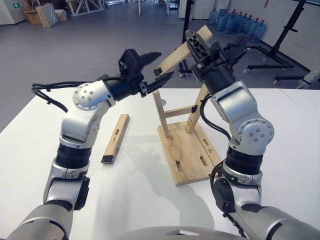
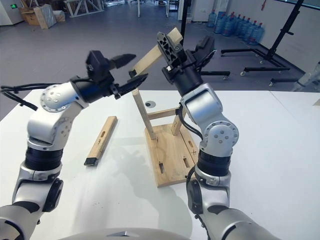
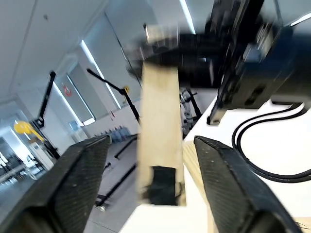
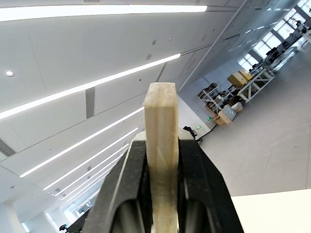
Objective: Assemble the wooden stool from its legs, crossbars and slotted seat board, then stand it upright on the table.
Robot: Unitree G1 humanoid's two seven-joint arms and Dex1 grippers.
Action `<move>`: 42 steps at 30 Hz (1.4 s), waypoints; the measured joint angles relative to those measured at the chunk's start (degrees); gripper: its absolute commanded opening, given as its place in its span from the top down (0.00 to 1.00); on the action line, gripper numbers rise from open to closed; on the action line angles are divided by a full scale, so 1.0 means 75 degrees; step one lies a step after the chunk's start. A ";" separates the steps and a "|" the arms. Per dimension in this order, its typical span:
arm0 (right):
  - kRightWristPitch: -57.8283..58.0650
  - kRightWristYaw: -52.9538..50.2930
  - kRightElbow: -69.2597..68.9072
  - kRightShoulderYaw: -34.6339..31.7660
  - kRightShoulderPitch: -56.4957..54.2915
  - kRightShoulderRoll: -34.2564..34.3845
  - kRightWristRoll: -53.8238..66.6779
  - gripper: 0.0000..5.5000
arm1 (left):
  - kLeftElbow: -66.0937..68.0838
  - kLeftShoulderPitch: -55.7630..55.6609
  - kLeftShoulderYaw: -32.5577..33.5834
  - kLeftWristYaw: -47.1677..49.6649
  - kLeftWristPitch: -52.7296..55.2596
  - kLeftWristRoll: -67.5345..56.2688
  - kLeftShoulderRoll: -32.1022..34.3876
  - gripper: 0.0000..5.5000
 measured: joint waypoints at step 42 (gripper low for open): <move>-0.0498 0.4416 0.0981 -0.0671 0.4360 -0.3177 -0.3598 0.93 | 0.0855 0.1072 0.4140 0.3229 0.2910 -0.4879 0.0197 0.22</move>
